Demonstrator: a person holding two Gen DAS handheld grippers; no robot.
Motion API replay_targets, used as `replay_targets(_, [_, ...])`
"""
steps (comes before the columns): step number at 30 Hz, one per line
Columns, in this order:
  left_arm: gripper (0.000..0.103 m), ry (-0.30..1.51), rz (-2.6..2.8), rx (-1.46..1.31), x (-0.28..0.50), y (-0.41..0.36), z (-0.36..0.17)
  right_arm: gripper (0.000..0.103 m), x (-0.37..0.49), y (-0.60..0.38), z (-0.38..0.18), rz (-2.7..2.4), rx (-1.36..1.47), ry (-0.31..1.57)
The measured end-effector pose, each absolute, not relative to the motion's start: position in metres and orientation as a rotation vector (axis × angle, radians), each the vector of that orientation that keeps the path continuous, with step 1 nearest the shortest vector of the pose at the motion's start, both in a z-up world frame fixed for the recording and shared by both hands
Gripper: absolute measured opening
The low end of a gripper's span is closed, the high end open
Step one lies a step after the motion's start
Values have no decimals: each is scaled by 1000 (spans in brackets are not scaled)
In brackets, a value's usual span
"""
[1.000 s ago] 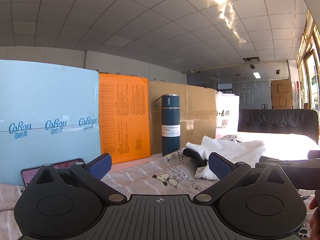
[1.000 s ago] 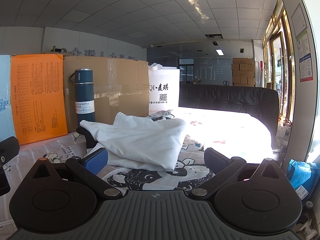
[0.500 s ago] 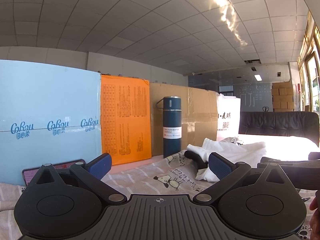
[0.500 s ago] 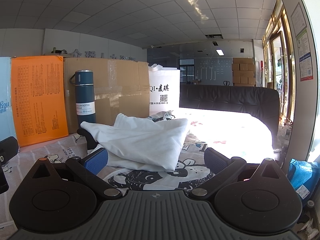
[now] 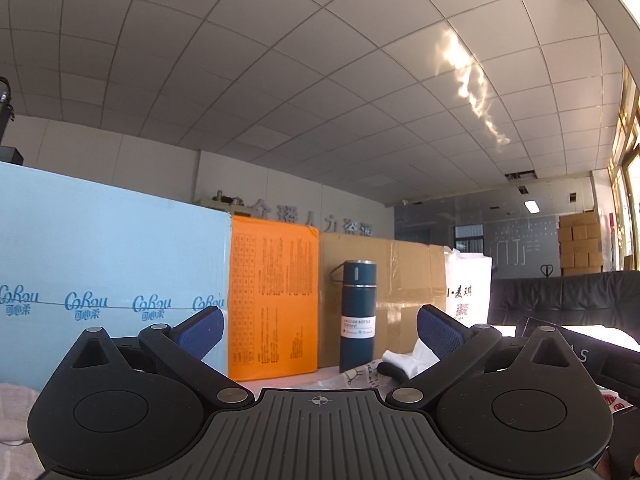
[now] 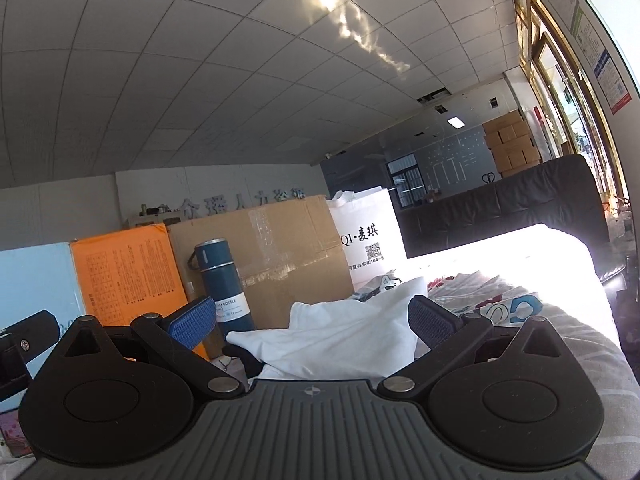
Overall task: Fold clothes
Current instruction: 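Turn both tools toward the pink sweater lying beside the bed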
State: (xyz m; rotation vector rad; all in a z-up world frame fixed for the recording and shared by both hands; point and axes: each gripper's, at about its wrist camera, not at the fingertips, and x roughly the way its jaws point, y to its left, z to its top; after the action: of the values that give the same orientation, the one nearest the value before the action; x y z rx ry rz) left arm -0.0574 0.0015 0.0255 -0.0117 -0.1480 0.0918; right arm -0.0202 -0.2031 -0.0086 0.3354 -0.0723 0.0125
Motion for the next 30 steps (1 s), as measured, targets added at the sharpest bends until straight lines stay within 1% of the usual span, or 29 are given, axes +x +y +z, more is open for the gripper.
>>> replay_targets(4, [103, -201, 158, 4, -91, 5, 37, 103, -35, -210, -8, 122, 421, -139])
replay_targets(10, [103, -265, 281, 15, -142, 19, 58, 103, -60, -210, -5, 268, 434, -214])
replay_targets(17, [103, -361, 475, 99, -210, 45, 82, 103, -97, -195, 13, 446, 387, -210])
replay_targets(26, [103, -368, 703, 26, -292, 113, 112, 103, -165, -130, 61, 788, 350, -36])
replay_targets(30, [103, -363, 768, -100, -335, 162, 121, 103, -190, -93, 87, 950, 314, 58])
